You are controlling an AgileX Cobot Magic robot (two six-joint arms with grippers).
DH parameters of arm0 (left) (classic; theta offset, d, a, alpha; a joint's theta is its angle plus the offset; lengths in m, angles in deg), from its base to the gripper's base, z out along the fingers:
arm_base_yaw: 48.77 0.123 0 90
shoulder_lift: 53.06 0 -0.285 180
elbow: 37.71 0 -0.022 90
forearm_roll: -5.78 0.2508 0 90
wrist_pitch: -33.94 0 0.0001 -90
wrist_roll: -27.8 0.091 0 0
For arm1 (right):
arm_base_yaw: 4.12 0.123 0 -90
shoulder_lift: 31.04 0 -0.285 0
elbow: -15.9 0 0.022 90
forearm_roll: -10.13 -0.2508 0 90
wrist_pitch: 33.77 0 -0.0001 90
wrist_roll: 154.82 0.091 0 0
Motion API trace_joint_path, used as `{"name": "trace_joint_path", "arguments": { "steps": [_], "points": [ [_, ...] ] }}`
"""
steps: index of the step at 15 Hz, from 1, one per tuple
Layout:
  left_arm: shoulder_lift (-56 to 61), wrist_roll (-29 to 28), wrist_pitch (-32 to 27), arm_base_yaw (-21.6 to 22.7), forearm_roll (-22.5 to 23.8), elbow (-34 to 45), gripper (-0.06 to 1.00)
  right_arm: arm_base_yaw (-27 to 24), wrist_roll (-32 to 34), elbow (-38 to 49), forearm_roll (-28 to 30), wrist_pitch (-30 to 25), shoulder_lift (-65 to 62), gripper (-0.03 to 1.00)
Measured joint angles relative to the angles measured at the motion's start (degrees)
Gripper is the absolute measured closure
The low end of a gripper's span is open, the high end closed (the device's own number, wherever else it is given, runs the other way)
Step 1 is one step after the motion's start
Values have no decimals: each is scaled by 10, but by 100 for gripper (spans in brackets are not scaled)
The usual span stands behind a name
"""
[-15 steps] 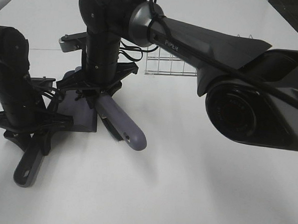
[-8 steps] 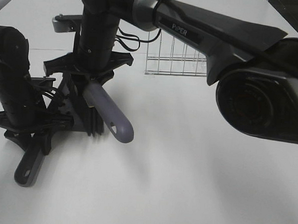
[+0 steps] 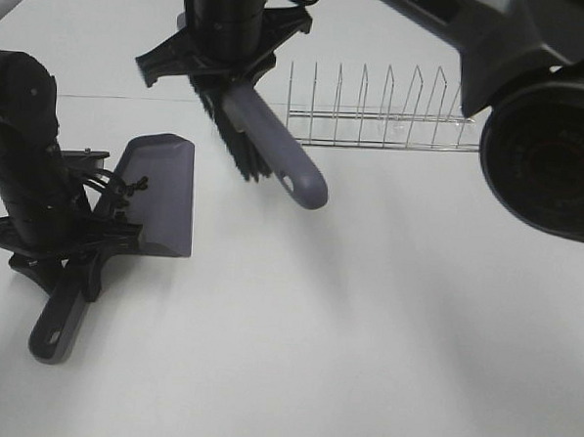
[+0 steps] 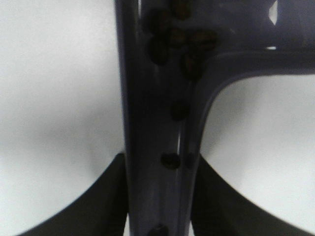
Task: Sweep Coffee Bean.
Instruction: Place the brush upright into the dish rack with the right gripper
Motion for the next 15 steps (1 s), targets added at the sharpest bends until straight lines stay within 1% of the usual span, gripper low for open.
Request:
{"name": "trace_joint_path", "arguments": {
  "steps": [2,4,5,6,8,11,13,14,15],
  "points": [
    [0,0,0,0,-1,0,63,-34,-1,0,15,0,-23,68],
    [0,0,0,0,-1,0,63,-89,-5,0,14,-1,-47,68],
    [0,0,0,0,-2,0,63,-146,-8,10,-5,-1,-82,68],
    [0,0,1,0,-2,0,63,-176,-14,26,-15,-1,-105,68],
    [0,0,1,0,-2,0,63,-232,-19,82,-19,-1,-158,68],
    [0,0,2,0,-2,0,63,-299,-33,193,-20,-2,-222,68],
    [0,0,2,0,-2,0,63,-332,-42,256,-22,-2,-236,68],
    [0,0,2,0,-2,0,63,-339,-46,268,-25,-2,-235,68],
    [0,0,2,0,-2,0,63,-350,-46,299,-32,-2,-235,68]
  ]
}}
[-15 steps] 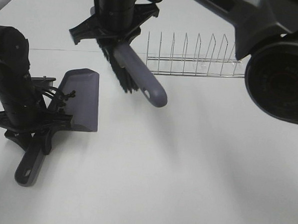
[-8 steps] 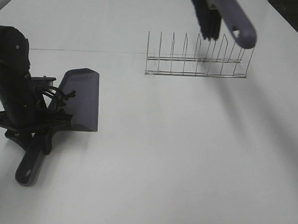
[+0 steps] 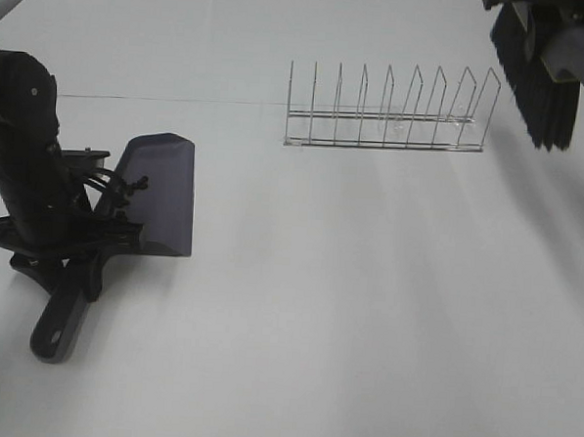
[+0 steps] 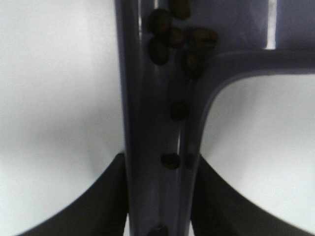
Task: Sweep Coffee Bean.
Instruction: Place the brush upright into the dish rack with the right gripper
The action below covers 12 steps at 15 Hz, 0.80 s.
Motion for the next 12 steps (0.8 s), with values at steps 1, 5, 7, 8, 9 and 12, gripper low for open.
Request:
{"name": "trace_joint_path", "arguments": {
  "steps": [1,5,7,8,9,12],
  "points": [
    [0,0,0,0,0,0,63,-5,-2,29,-3,1,0,68],
    [0,0,0,0,-1,0,63,7,-3,120,-41,38,-1,68],
    [0,0,0,0,-1,0,63,17,-3,149,-49,87,-1,68],
    [0,0,1,0,-1,0,63,18,-3,151,-49,104,-1,68],
    [0,1,1,0,-1,0,63,20,-3,153,-48,124,-1,68],
    [0,1,2,0,-2,0,63,21,-3,150,-42,147,6,68]
  ]
}}
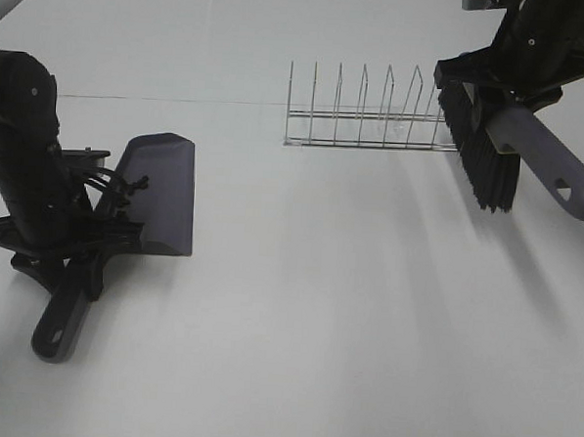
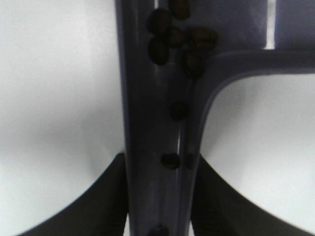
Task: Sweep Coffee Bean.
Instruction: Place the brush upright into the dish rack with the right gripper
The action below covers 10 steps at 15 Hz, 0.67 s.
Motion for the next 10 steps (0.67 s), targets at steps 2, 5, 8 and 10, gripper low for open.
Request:
{"name": "trace_joint_path", "arguments": {
  "steps": [2,5,8,10],
  "points": [
    [0,0,1,0,0,0,63,0,0,-6,10,-7,23,68],
    [0,0,2,0,-1,0,63,0,5,-6,15,-14,60,68],
    [0,0,2,0,-2,0,63,0,5,-6,25,8,74,68],
    [0,0,3,0,-2,0,63,0,8,-6,33,37,83,68]
  ]
}}
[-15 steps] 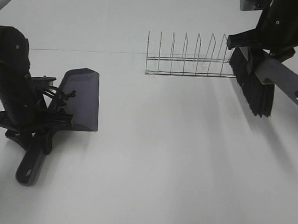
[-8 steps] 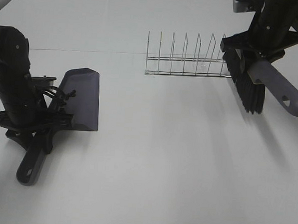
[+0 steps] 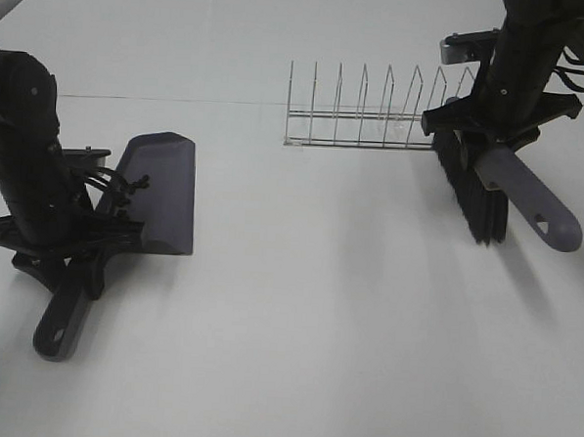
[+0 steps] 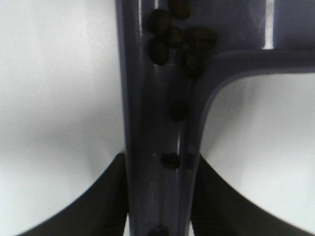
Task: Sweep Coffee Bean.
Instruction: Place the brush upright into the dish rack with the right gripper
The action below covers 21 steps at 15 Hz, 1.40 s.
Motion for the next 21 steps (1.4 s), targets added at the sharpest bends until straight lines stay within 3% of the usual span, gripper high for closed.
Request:
{"name": "trace_joint_path", "arguments": {
  "steps": [10,12,17,21],
  "points": [
    [0,0,2,0,0,0,63,-12,42,-4,26,154,9,68],
    [0,0,2,0,-1,0,63,-24,39,-38,25,152,25,68],
    [0,0,2,0,-1,0,63,-26,21,-154,13,67,94,68],
    [0,0,2,0,-1,0,63,-26,21,-163,11,55,101,68]
  ]
}}
